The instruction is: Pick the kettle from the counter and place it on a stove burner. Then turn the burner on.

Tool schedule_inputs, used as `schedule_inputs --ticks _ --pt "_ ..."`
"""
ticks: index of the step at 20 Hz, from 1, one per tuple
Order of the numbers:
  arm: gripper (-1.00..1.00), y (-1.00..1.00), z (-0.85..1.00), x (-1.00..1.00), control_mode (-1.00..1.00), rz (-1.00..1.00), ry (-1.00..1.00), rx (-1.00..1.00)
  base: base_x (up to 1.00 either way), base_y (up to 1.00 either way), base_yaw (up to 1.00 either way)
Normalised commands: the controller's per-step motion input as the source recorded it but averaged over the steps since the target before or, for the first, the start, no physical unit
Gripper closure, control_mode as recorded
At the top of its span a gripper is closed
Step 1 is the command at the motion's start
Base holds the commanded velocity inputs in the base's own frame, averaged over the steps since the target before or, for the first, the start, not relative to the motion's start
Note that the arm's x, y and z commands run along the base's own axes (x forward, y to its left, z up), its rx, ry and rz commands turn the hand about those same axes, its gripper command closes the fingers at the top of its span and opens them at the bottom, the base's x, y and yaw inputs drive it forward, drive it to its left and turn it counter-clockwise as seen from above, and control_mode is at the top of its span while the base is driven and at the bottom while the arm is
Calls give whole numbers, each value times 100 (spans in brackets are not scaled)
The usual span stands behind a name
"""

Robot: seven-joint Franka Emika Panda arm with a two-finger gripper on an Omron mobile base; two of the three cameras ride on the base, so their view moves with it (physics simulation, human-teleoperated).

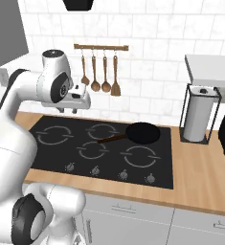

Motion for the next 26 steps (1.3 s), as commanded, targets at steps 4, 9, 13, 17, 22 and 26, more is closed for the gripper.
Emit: schedule_inputs --ticks 4,9,13,17,22,26 --pt "-100 32 -4 -12 -100 -1 -3 -4 0 0 0" --pt "-100 100 -1 -32 -100 -5 -5 -8 0 0 0" --pt "-100 100 0 -53 -100 -4 -10 -8 0 0 0" --pt "-100 90 0 -36 -100 1 -8 -13 0 0 0" --pt "-100 67 -1 -37 -100 0 -7 0 0 0 0" --pt "-100 83 -2 -21 -100 0 -5 0 0 0 0"
